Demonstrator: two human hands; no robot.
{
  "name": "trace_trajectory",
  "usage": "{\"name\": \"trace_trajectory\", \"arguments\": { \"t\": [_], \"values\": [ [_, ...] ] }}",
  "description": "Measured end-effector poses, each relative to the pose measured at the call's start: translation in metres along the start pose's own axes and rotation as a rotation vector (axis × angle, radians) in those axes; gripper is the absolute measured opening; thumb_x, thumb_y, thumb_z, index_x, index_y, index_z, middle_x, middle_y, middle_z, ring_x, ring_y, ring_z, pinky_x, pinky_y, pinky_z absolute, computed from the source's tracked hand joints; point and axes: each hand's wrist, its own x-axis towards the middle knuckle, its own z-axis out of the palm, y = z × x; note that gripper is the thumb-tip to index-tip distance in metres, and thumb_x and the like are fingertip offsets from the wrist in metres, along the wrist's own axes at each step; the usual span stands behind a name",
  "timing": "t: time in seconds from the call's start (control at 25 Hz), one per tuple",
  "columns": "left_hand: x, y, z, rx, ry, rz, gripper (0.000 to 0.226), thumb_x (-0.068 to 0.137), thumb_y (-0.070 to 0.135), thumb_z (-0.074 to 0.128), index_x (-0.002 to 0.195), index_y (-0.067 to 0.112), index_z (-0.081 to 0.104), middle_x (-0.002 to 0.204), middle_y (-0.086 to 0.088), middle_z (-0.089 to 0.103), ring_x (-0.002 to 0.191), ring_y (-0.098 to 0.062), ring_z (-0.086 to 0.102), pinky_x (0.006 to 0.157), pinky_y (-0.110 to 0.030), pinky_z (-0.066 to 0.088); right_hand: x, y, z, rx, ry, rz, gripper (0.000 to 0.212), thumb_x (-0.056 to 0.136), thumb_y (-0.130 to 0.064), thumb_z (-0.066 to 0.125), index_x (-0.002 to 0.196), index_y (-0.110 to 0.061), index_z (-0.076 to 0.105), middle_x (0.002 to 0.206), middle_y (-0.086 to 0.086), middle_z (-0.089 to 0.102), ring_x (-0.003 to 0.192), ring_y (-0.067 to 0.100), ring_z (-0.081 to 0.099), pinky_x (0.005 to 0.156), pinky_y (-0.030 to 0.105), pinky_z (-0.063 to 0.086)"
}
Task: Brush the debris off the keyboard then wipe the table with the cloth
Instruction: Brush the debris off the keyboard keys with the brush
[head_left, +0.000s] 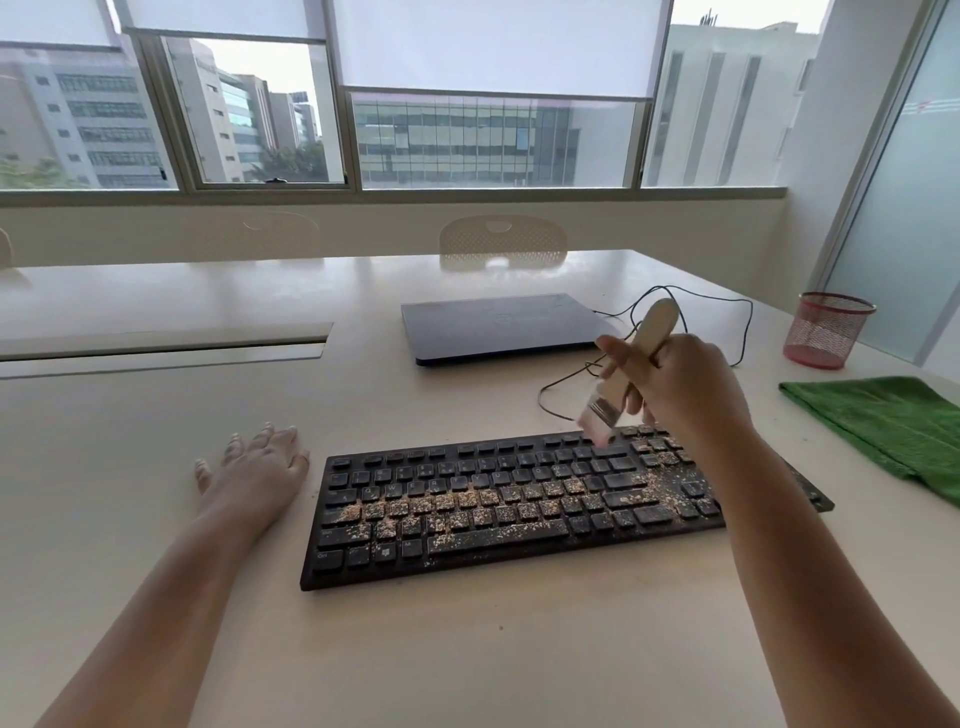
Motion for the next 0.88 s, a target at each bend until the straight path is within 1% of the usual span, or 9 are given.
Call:
{"name": "trace_trajectory", "arguments": {
  "t": [0.08, 0.2, 0.28, 0.36, 0.48, 0.6, 0.68, 0.8, 0.88],
  "values": [
    [-0.001, 0.001, -0.001, 0.006, -0.004, 0.004, 0.051, 0.100, 0.044, 0.025, 0.149, 0.029, 0.021, 0.158, 0.005, 0.011, 0.146, -0.024, 0.007, 0.115, -0.052, 0.005, -0.002, -0.006, 0.002, 0.194, -0.027, -0.062, 0.046, 0.084, -0.057, 0.046, 0.083, -0.019, 0.073, 0.060, -0.002, 0.068, 0.041, 0.009, 0.059, 0.048, 0.023, 0.049],
    [-0.003, 0.002, -0.001, 0.008, -0.009, -0.005, 0.051, 0.100, 0.043, 0.024, 0.149, 0.029, 0.020, 0.158, 0.005, 0.010, 0.146, -0.024, 0.006, 0.115, -0.052, 0.005, -0.012, -0.023, 0.009, 0.735, -0.355, 0.078, 0.027, 0.091, -0.033, 0.054, 0.096, -0.012, 0.071, 0.066, 0.000, 0.068, 0.041, 0.003, 0.055, 0.039, 0.014, 0.042],
    [-0.004, 0.002, -0.002, 0.011, -0.010, -0.002, 0.050, 0.100, 0.043, 0.024, 0.148, 0.029, 0.021, 0.158, 0.005, 0.010, 0.146, -0.024, 0.007, 0.115, -0.053, 0.005, -0.016, -0.029, 0.012, 0.907, -0.484, 0.183, 0.017, 0.091, -0.023, 0.057, 0.091, -0.012, 0.070, 0.066, 0.003, 0.064, 0.043, 0.002, 0.052, 0.039, 0.013, 0.041],
    [-0.004, 0.002, -0.002, 0.012, -0.012, -0.002, 0.050, 0.100, 0.043, 0.023, 0.148, 0.029, 0.021, 0.158, 0.005, 0.010, 0.146, -0.024, 0.007, 0.115, -0.052, 0.006, -0.014, -0.027, 0.014, 0.836, -0.451, 0.225, 0.010, 0.089, -0.017, 0.059, 0.086, -0.012, 0.068, 0.066, 0.004, 0.061, 0.043, 0.002, 0.053, 0.039, 0.014, 0.043],
    [-0.003, 0.002, -0.003, 0.013, -0.012, -0.005, 0.051, 0.100, 0.044, 0.023, 0.149, 0.030, 0.020, 0.158, 0.005, 0.010, 0.146, -0.024, 0.007, 0.115, -0.052, 0.005, -0.008, -0.019, 0.016, 0.403, -0.321, 0.188, 0.012, 0.087, -0.022, 0.062, 0.087, -0.010, 0.066, 0.058, 0.005, 0.062, 0.041, 0.007, 0.054, 0.041, 0.018, 0.044],
    [-0.003, 0.001, -0.002, 0.013, -0.015, -0.003, 0.051, 0.100, 0.044, 0.023, 0.149, 0.030, 0.019, 0.158, 0.005, 0.009, 0.146, -0.024, 0.006, 0.115, -0.052, 0.005, -0.013, -0.027, 0.025, 0.313, -0.389, 0.117, 0.020, 0.085, -0.027, 0.062, 0.087, -0.008, 0.070, 0.053, 0.004, 0.060, 0.041, 0.010, 0.049, 0.040, 0.018, 0.039],
    [-0.003, 0.000, -0.002, 0.012, -0.011, -0.009, 0.052, 0.100, 0.044, 0.023, 0.149, 0.029, 0.019, 0.158, 0.006, 0.009, 0.146, -0.023, 0.006, 0.115, -0.052, 0.005, -0.019, -0.034, 0.025, 0.216, -0.419, 0.099, 0.019, 0.084, -0.031, 0.064, 0.081, -0.013, 0.068, 0.056, 0.000, 0.058, 0.043, 0.007, 0.049, 0.043, 0.018, 0.038],
    [-0.003, 0.001, -0.003, 0.015, -0.013, -0.003, 0.051, 0.100, 0.044, 0.023, 0.149, 0.030, 0.019, 0.158, 0.006, 0.010, 0.146, -0.023, 0.007, 0.115, -0.052, 0.005, -0.017, -0.031, 0.010, 0.029, -0.279, 0.163, 0.022, 0.082, -0.035, 0.067, 0.069, -0.019, 0.059, 0.067, -0.002, 0.058, 0.056, 0.005, 0.050, 0.047, 0.020, 0.034],
    [-0.004, 0.002, -0.002, 0.014, -0.012, -0.001, 0.051, 0.100, 0.044, 0.023, 0.149, 0.030, 0.020, 0.158, 0.005, 0.010, 0.146, -0.024, 0.007, 0.115, -0.052, 0.005, -0.015, -0.027, 0.006, -0.029, -0.165, 0.113, 0.021, 0.080, -0.034, 0.067, 0.071, -0.016, 0.063, 0.071, -0.002, 0.060, 0.059, 0.002, 0.050, 0.046, 0.018, 0.032]
  ]
}}
